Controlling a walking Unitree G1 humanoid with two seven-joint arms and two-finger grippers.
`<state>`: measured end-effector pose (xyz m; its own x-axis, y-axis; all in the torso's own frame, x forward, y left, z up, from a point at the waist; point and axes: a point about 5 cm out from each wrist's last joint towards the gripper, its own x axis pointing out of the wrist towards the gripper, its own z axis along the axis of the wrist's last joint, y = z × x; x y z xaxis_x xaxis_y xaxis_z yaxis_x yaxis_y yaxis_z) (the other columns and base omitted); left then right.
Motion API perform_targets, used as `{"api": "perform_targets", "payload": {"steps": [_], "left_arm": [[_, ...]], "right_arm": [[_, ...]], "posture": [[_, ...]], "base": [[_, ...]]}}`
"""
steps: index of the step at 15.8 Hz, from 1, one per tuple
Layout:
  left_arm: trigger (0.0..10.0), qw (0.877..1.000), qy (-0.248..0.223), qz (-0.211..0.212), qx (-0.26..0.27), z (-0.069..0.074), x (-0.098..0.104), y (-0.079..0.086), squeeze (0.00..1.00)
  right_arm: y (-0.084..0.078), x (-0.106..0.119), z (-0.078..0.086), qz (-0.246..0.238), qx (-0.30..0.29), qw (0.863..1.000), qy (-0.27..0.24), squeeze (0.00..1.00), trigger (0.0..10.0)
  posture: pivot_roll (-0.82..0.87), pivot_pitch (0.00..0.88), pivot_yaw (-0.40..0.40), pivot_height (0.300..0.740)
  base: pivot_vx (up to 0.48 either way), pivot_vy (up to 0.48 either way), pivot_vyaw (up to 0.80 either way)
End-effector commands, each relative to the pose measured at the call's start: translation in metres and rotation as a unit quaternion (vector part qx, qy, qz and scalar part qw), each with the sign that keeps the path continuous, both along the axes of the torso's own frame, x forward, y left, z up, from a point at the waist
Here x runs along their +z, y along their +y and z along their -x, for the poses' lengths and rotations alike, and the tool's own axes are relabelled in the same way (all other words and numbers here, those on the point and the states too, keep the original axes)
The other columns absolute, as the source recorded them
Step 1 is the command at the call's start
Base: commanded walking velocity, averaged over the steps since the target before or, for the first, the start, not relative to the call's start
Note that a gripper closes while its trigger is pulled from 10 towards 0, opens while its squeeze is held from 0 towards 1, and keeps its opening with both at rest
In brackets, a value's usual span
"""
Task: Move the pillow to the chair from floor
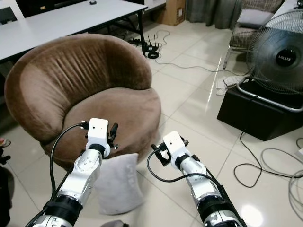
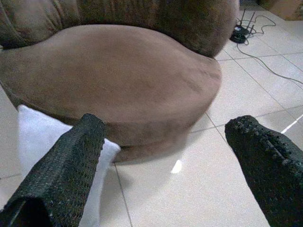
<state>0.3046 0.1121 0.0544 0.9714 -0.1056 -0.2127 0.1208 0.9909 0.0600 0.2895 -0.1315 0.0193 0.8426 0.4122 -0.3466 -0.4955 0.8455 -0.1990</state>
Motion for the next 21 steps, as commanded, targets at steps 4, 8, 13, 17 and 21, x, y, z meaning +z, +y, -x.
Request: {"api": "perform_targets", "payload": {"steps": [4, 8, 13, 17, 21], "left_arm": [[10.0, 1.000, -0.015, -0.008, 0.004, -0.001, 0.005, 0.005, 0.00], [10.0, 1.000, -0.009, -0.018, 0.002, 0.000, 0.003, 0.005, 0.00], [10.0, 1.000, -0.006, -0.025, 0.005, 0.001, 0.001, 0.006, 0.00], [10.0, 0.999, 0.013, -0.004, 0.032, 0.001, -0.003, 0.012, 0.00], [10.0, 0.999, 0.009, -0.010, 0.035, -0.001, -0.002, 0.009, 0.00]], "right_arm": [[0.005, 0.004, 0.000, -0.011, 0.008, 1.000, -0.007, 0.00, 10.0], [0.005, 0.004, 0.002, -0.012, 0.009, 1.000, -0.006, 0.00, 10.0], [0.003, 0.005, 0.001, -0.014, 0.002, 1.000, 0.000, 0.00, 10.0], [-0.017, 0.011, -0.010, 0.016, -0.012, 1.000, 0.000, 0.00, 10.0], [-0.018, 0.028, -0.036, 0.090, 0.045, 0.995, -0.005, 0.00, 10.0]], "posture": [[-0.18, 0.000, 0.101, 0.735], [-0.18, 0.000, 0.101, 0.735], [-0.18, 0.000, 0.099, 0.735], [-0.18, 0.000, 0.098, 0.735], [-0.15, 0.000, 0.064, 0.735]], "base": [[0.000, 0.240, 0.00], [0.000, 0.000, 0.00], [0.000, 0.000, 0.00], [0.000, 0.000, 0.00], [0.000, 0.000, 0.00]]}}
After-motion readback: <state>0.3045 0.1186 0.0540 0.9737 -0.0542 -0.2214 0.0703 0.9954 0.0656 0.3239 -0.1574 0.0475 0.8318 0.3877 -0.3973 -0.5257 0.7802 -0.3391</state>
